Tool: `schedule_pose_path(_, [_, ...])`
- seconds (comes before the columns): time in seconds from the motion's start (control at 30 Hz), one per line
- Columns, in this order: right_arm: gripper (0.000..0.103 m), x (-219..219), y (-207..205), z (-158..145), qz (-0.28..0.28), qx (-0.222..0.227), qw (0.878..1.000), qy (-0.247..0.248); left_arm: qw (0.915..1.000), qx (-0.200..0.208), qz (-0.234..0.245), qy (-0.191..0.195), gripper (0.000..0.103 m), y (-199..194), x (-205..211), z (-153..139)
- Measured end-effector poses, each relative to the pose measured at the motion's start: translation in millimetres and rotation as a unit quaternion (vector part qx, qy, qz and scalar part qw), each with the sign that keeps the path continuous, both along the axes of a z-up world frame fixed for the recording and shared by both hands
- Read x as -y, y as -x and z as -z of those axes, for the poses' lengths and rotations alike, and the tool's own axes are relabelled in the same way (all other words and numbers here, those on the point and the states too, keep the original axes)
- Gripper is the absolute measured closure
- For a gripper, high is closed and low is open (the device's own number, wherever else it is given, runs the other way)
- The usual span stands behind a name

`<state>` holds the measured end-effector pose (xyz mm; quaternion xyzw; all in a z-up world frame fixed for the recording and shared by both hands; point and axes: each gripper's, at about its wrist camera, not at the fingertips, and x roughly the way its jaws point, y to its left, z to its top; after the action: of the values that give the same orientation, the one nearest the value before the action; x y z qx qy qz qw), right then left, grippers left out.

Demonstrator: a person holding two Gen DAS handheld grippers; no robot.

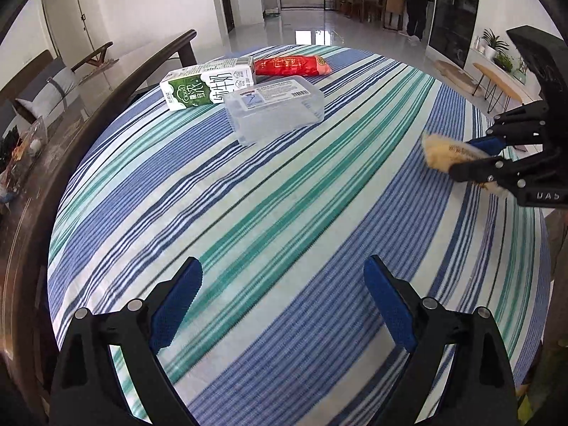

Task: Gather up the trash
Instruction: 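Return to the table and grasp the clear plastic box with the left tool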

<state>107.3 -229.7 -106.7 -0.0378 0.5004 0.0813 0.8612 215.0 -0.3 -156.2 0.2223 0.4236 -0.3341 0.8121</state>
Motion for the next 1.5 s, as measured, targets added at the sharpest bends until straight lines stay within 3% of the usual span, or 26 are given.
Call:
schedule_pose_path(0.23, [0.079, 18, 7, 11, 0.032, 0.011, 0.999, -0.033, 0.9988, -0.022, 0.024, 0.036, 0.012, -69, 24, 6])
schedule_pose_path(0.3, [0.057, 21, 8, 15, 0.040, 0.012, 0.998, -0.042, 0.9982, -0.018, 0.046, 0.035, 0.012, -87, 34, 6])
schedule_pose_path(0.37, [0.044, 24, 8, 19, 0.051, 0.014, 0.997, -0.060, 0.9971, -0.009, 0.069, 0.032, 0.011, -101, 43, 7])
schedule_pose_path(0.5, [0.031, 20, 10, 21, 0.054, 0.035, 0.996, -0.067, 0.9928, 0.005, 0.119, 0.006, 0.011, -123, 60, 14])
schedule_pose_path(0.6, [0.023, 11, 12, 25, 0.048, 0.051, 0.996, -0.050, 0.9873, 0.004, 0.158, 0.009, 0.008, -135, 69, 16])
schedule_pose_path(0.67, [0.021, 3, 13, 26, 0.042, 0.053, 0.997, -0.023, 0.9831, 0.008, 0.182, 0.011, 0.008, -138, 75, 16])
schedule_pose_path(1.0, [0.020, 6, 13, 28, 0.046, 0.054, 0.997, -0.031, 0.9671, -0.008, 0.252, 0.034, 0.008, -136, 115, 15])
schedule_pose_path(1.2, [0.020, 6, 14, 28, 0.046, 0.055, 0.997, -0.033, 0.9738, -0.065, 0.209, 0.062, 0.013, -145, 114, 8])
schedule_pose_path(1.27, [0.020, 7, 15, 28, 0.046, 0.055, 0.997, -0.034, 0.9770, -0.064, 0.195, 0.059, 0.014, -137, 111, 6])
schedule_pose_path(1.3, [0.020, 7, 15, 28, 0.046, 0.055, 0.997, -0.034, 0.9789, -0.057, 0.189, 0.052, 0.016, -130, 108, 6])
schedule_pose_path(1.33, [0.020, 7, 15, 28, 0.046, 0.055, 0.997, -0.035, 0.9807, -0.051, 0.183, 0.046, 0.027, -121, 106, 5])
schedule_pose_path(1.4, [0.020, 7, 16, 27, 0.046, 0.056, 0.997, -0.036, 0.9889, -0.043, 0.138, 0.036, 0.028, -103, 97, 4])
schedule_pose_path(1.5, [0.020, 7, 16, 27, 0.046, 0.056, 0.997, -0.036, 0.9937, -0.062, 0.079, 0.049, 0.027, -78, 79, 4])
